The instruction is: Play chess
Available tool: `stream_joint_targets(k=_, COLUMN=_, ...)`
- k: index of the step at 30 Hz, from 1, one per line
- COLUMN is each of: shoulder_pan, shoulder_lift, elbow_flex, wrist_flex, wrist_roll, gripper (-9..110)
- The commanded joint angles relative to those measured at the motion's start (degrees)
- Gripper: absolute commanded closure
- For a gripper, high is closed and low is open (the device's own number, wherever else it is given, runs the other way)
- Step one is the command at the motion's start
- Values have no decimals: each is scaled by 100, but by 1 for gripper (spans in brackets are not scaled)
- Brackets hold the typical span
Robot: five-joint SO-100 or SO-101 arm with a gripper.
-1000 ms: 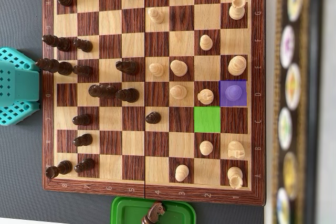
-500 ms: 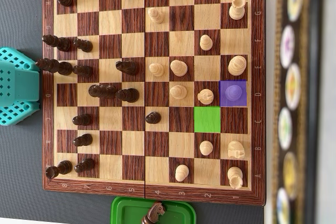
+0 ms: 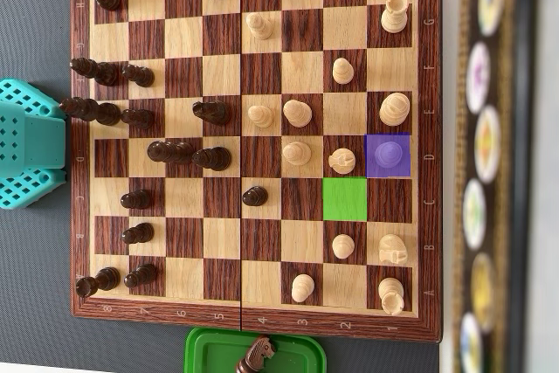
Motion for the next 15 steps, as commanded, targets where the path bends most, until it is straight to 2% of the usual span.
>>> stream_joint_targets(k=1, shoulder_pan=-18, shoulder_lift=-53, elbow_flex=114, wrist_flex=-9, wrist_roll=35, gripper=86)
stream_joint_targets(k=15, shoulder_pan=-18, shoulder_lift=-53, elbow_flex=114, wrist_flex=-9, wrist_roll=44, gripper=86)
